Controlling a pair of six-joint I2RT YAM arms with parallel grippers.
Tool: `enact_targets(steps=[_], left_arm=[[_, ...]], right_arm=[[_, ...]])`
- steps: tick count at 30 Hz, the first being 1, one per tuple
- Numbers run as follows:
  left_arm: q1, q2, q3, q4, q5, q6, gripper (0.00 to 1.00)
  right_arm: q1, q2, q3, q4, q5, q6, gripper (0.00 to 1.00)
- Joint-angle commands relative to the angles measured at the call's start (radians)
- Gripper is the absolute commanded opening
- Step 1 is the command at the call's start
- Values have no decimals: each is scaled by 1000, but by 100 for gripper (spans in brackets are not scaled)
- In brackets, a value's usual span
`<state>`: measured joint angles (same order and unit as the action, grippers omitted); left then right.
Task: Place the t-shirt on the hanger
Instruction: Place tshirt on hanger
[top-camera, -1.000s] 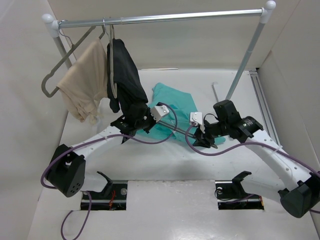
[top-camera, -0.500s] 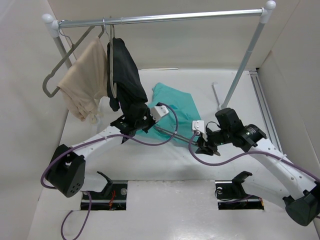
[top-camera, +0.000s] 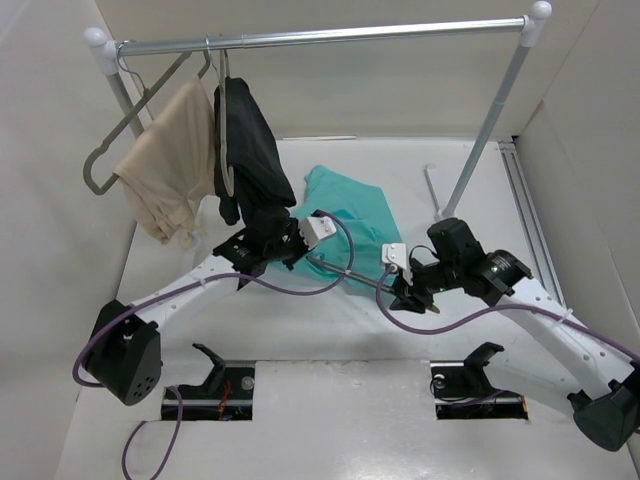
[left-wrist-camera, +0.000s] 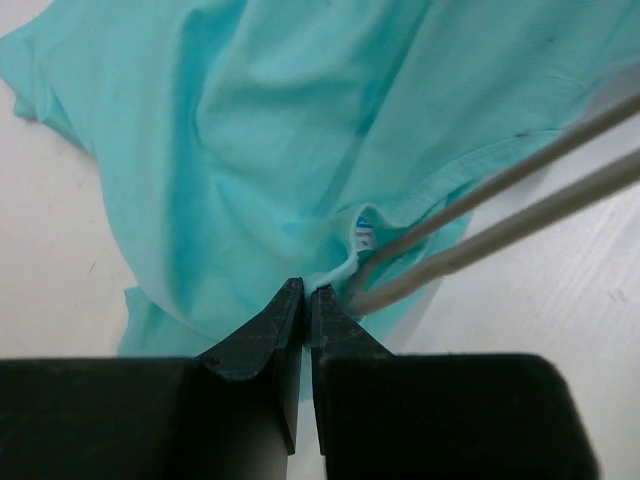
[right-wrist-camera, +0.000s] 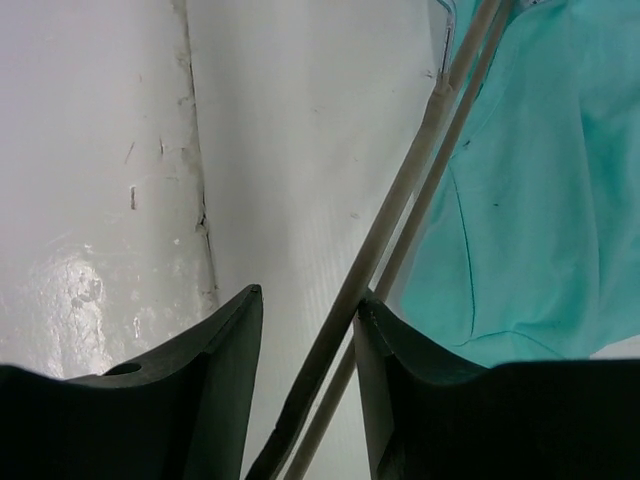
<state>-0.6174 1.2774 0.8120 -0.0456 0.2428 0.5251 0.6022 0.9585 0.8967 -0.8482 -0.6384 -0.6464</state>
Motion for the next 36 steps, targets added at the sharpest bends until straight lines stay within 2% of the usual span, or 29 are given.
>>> enact_targets(steps=[1,4,6,11,15,19,28,34,35,36], left_arm=[[8,-79,44,-42,157,45,0],[8,-142,44,-40,232,67,0],[8,-165,33,7,233,56,0],[8,-156,124,-39,337,104,0],[8,-156,162,-132,453,165,0],[8,-156,182,-229,515,199,0],[-35,-147,274,-243,609,112,0],[-35,-157,243,-220,549,102,15],[-35,-158,243,-220,521,102,21],[-35,-167,243,-232,506,102,36]], right_arm=[[22,5,56,89,-6,21,0],[22,16,74,136,-52,21,0],[37,39,85,136,-72,-4,0],[50,39,85,117,-136,-36,0],[50,26,85,104,-69,-36,0],[27,-16,85,167,23,11,0],[27,66,107,314,72,-22,0],[27,62,38,406,82,-53,0],[27,62,24,417,82,-53,0],[15,49,12,437,71,-53,0]])
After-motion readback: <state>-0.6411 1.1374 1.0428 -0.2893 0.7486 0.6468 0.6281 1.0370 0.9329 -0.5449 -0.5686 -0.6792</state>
